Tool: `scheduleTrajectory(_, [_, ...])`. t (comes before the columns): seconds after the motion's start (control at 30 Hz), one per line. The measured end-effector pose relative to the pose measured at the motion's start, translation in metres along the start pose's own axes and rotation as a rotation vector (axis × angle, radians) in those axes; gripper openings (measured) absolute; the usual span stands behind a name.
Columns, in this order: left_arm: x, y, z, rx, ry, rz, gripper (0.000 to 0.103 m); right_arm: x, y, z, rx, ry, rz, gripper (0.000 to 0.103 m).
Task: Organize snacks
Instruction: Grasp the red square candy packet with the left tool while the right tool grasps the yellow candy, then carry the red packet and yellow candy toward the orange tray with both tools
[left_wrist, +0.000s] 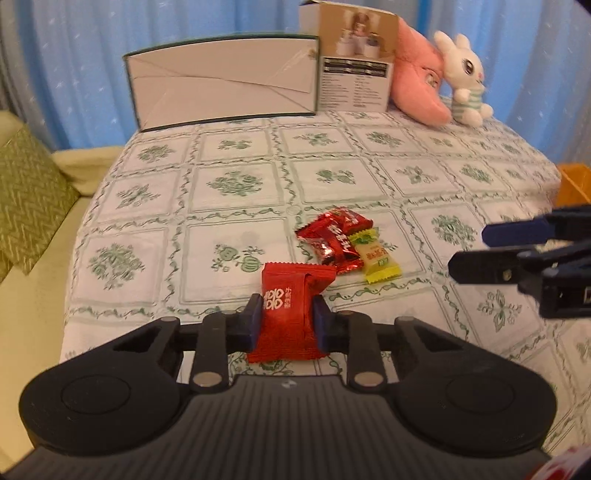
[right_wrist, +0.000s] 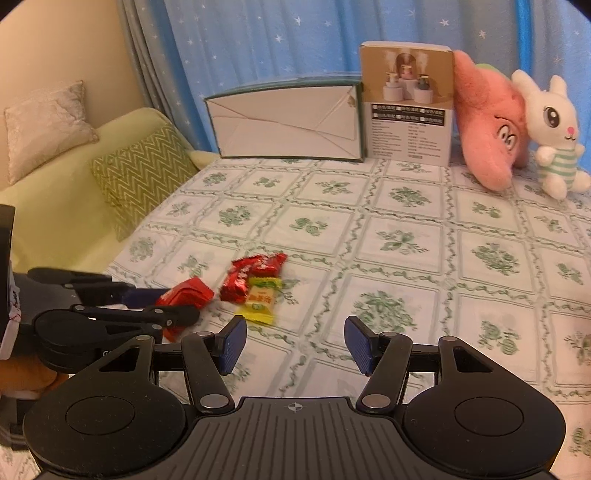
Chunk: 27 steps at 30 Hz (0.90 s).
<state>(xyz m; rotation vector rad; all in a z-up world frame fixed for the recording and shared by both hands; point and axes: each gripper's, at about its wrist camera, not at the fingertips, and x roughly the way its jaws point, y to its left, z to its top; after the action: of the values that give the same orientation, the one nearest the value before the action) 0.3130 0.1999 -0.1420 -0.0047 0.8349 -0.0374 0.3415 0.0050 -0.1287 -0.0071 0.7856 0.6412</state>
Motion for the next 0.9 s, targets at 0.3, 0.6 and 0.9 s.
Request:
scheduleTrajectory(0.3, [-0.015, 0.009, 0.003, -0.084, -0.048, 0.049, 0.024, 0.032, 0.014, 0.005, -0.016, -0.003, 0.051, 0.047])
scheduleTrajectory(0.6, [-0.011, 0.015, 0.002, -0.104, -0.047, 0.054, 0.024, 0.061, 0.017, 0.006, -0.048, -0.023, 0.008, 0.039])
scheduleTrajectory(0.9, [-0.008, 0.008, 0.000, -0.082, -0.038, 0.048, 0.024, 0.067, 0.029, -0.001, -0.160, -0.026, -0.019, 0.024])
